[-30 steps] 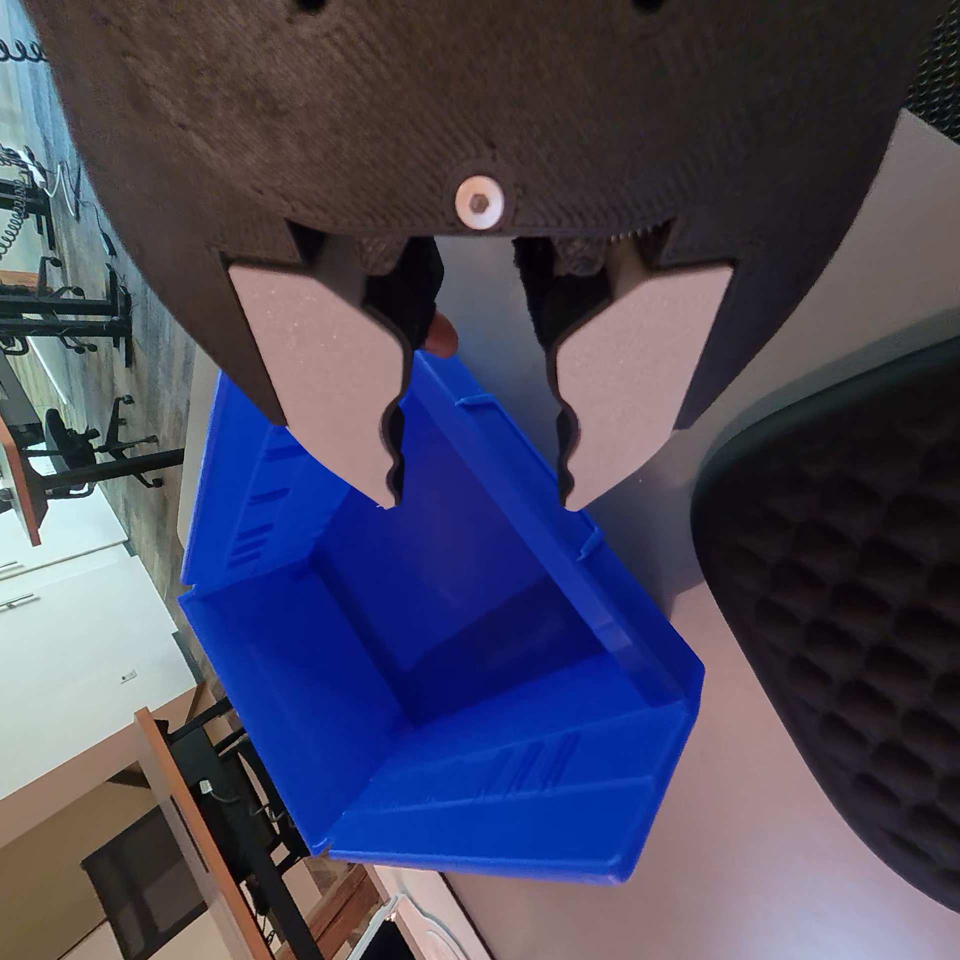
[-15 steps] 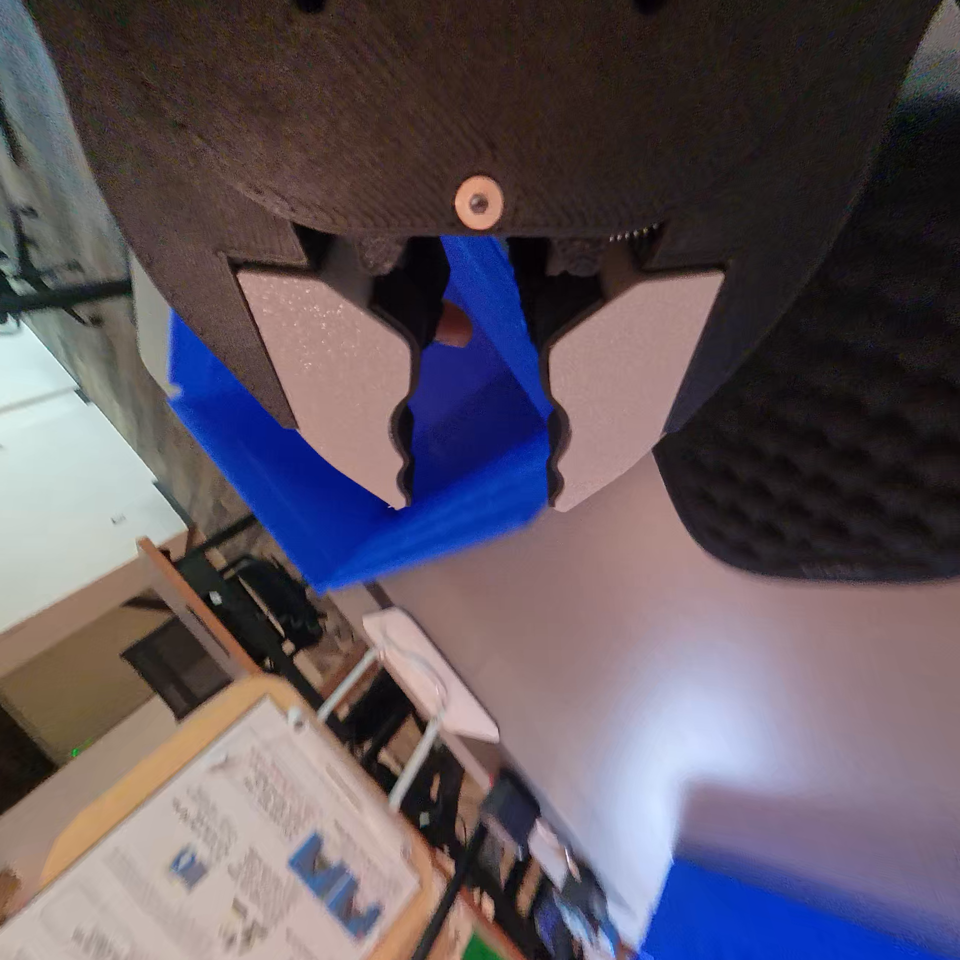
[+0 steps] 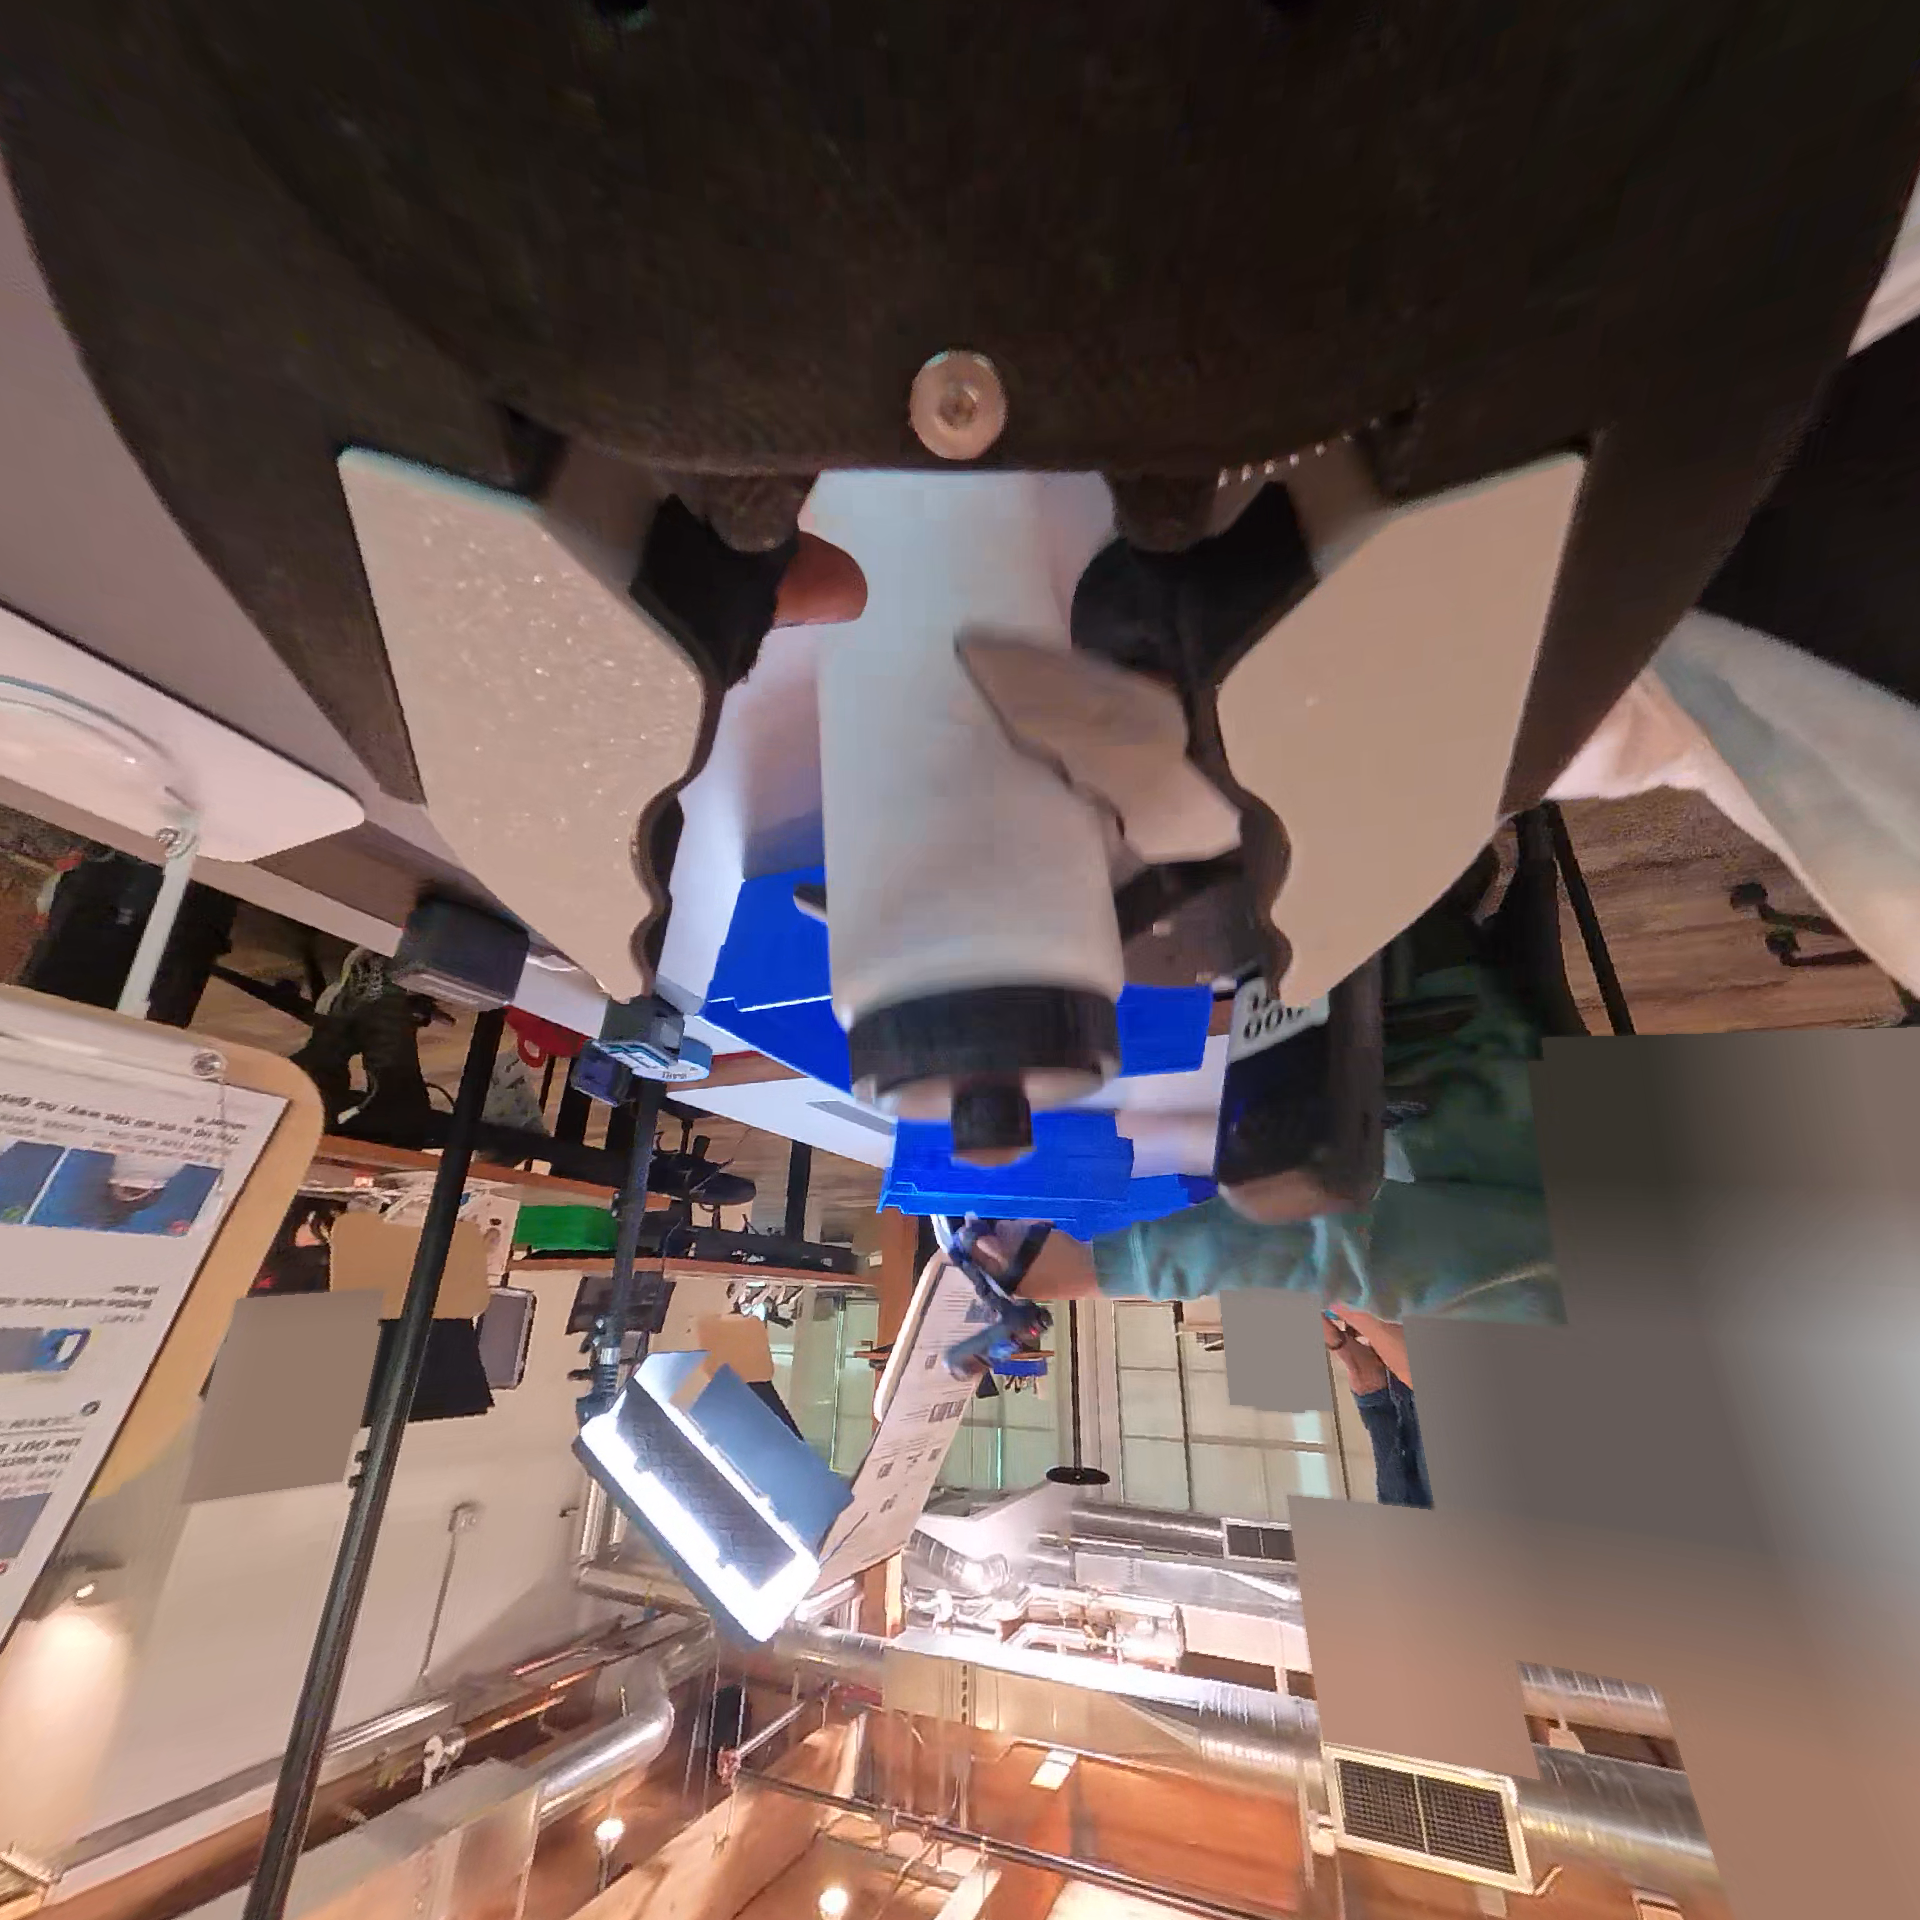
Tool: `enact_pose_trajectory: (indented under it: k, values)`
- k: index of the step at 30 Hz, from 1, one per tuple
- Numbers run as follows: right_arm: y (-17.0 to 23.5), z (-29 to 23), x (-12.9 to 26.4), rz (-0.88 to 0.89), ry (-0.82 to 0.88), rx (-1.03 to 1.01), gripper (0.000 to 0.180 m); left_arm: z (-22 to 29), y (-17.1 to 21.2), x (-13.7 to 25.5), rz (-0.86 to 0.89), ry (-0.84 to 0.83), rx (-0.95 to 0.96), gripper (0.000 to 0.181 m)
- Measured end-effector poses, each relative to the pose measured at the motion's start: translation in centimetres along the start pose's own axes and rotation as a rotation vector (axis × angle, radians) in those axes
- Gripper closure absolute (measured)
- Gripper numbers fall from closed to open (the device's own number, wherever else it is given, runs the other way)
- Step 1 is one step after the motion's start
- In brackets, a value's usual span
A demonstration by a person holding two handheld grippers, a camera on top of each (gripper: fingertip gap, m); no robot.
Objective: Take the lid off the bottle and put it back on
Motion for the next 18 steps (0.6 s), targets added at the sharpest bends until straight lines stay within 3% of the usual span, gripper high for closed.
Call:
enact_pose_trajectory:
  k: [7, 12, 18]
  values:
    - [1.1, -1.1, -2.2, -0.129, 0.018, 0.041, 0.082, 1.4, 0.9, -1.1, -0.058, 0.045, -0.035, 0.081]
    - [1.0, -1.3, -2.9, -0.193, 0.014, 0.115, 0.104, 1.7, 0.7, -1.6, -0.083, 0.081, -0.027, 0.082]
    - [1.1, -0.3, -2.7, -0.2, -0.022, 0.111, 0.105, 1.4, 0.5, -2.0, -0.128, 0.141, 0.011, 0.083]
Point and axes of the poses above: each gripper's, where its closed fingertips meet, x back along the fingers, y out of its underside, z = x × y across the jaws, the point moved 10 cm from there along x, back along the fingers, and after that the axes turned 12 degrees about y, right-handed, at the moved point
